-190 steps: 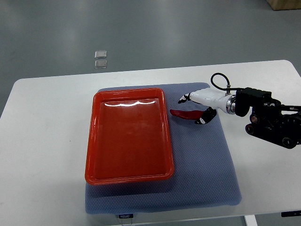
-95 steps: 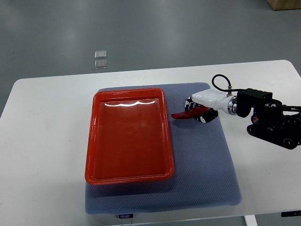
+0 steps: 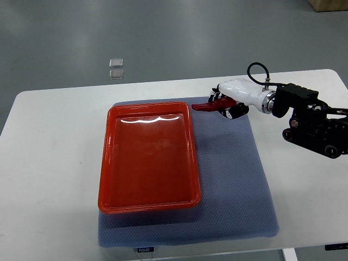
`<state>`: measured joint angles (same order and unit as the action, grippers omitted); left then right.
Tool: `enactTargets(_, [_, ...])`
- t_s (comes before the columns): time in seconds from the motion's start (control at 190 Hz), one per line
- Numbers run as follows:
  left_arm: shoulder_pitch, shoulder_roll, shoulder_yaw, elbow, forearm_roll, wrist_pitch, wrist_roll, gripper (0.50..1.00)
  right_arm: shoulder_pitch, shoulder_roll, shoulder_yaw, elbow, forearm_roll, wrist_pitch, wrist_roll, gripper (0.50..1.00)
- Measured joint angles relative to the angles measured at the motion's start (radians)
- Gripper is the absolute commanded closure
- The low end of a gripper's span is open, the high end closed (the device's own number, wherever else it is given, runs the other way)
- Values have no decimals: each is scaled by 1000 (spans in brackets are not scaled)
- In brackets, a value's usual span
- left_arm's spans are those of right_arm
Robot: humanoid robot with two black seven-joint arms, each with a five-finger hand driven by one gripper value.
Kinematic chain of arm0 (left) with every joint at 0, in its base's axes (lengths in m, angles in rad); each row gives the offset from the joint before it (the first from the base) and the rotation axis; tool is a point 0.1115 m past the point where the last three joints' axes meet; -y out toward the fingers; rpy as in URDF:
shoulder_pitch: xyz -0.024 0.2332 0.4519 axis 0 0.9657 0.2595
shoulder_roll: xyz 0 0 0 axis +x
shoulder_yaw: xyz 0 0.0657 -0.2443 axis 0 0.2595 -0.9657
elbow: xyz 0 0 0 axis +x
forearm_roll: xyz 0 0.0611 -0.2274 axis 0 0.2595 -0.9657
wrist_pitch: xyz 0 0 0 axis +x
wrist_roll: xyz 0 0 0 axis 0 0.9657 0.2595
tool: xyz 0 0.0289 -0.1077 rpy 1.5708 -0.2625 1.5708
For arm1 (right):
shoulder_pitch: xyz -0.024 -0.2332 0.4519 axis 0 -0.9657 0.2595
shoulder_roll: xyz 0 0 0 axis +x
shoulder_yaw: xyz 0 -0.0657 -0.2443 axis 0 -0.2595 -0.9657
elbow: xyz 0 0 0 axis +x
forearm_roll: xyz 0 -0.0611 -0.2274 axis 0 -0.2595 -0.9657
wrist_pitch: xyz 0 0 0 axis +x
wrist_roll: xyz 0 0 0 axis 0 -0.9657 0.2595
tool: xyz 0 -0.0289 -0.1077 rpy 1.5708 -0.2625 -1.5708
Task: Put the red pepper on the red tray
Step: 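Carry the pepper over the red tray and lower it inside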
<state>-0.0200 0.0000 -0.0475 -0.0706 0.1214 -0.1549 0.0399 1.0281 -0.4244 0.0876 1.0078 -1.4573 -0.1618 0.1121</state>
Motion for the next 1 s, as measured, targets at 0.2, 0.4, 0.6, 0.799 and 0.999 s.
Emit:
enactTargets(0.2, [0, 0, 0, 0, 0, 0, 0, 500, 5, 105, 1, 0, 0, -7, 4, 1000])
enactTargets(0.4, [0, 0, 0, 0, 0, 0, 0, 500, 5, 229, -12, -10, -1, -2, 6, 1000])
enactTargets(0.6, [0, 0, 0, 0, 0, 0, 0, 500, 4, 322, -43, -31, -2, 2, 16, 1000])
enactTargets(0.799, [0, 0, 0, 0, 0, 0, 0, 500, 0, 408, -81, -85, -4, -1, 18, 969])
enactTargets(0.999, [0, 0, 0, 0, 0, 0, 0, 500, -9, 424, -84, -143, -6, -2, 17, 685])
